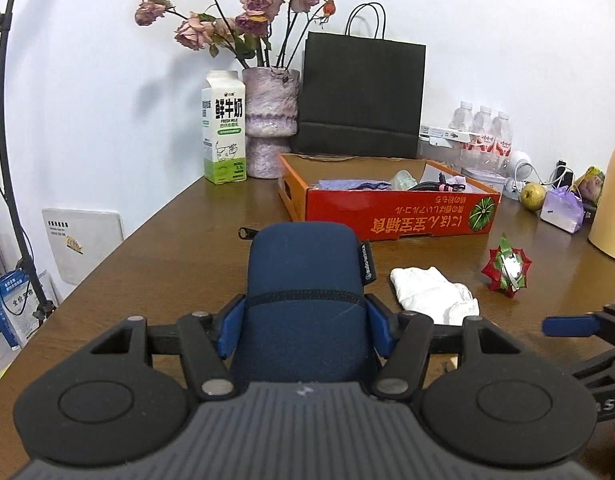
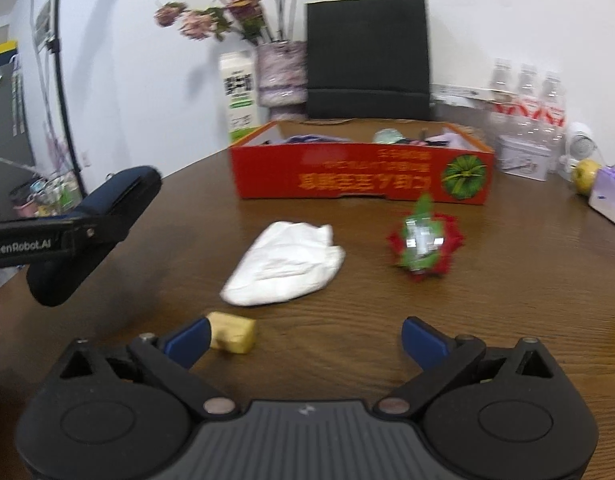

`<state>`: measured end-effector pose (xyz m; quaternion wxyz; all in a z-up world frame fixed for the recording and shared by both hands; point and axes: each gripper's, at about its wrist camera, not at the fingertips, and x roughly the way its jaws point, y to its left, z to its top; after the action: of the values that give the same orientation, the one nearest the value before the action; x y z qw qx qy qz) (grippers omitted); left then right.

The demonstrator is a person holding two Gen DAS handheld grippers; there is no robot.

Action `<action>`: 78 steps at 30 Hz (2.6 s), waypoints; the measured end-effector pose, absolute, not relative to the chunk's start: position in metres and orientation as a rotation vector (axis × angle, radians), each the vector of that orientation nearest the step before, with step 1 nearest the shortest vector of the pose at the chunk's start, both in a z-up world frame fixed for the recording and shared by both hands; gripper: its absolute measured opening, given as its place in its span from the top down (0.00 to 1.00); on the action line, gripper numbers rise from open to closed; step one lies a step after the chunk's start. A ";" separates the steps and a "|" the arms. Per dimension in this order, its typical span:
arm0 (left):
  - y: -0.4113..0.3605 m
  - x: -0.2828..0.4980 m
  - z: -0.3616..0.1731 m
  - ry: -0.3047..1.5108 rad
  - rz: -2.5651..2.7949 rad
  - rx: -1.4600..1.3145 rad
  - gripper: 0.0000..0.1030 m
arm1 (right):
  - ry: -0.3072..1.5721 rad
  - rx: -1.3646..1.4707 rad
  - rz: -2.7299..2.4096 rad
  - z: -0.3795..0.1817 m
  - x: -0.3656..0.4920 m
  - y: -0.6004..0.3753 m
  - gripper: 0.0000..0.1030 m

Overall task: Organize objects
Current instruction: 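Grasp the navy zip case with the left gripper while the right gripper approaches the yellow block, then grasp the yellow sponge block with the right gripper, then carry the navy case and yellow block with both grippers over the box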

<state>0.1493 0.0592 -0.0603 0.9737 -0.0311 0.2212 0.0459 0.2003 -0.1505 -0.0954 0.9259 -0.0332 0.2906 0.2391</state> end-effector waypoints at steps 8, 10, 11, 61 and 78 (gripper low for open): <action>0.066 0.136 -0.061 0.442 0.087 -0.090 0.39 | 0.626 -0.090 0.539 -0.097 0.193 -0.123 0.27; 0.066 0.134 -0.061 0.439 0.084 -0.093 0.39 | 0.631 -0.101 0.539 -0.097 0.193 -0.116 0.30; 0.065 0.133 -0.061 0.438 0.082 -0.096 0.39 | 0.635 -0.106 0.540 -0.098 0.193 -0.113 0.31; 0.006 0.196 -0.023 0.408 0.032 -0.074 0.39 | 0.425 -0.095 0.470 -0.042 0.240 -0.169 0.70; -0.020 0.257 -0.006 0.405 0.021 -0.078 0.39 | 0.394 -0.112 0.476 -0.026 0.287 -0.176 0.70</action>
<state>0.2567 -0.0203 -0.0063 0.9788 -0.0389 0.2009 0.0106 0.2866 -0.1756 -0.0260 0.9511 -0.0549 0.1936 0.2343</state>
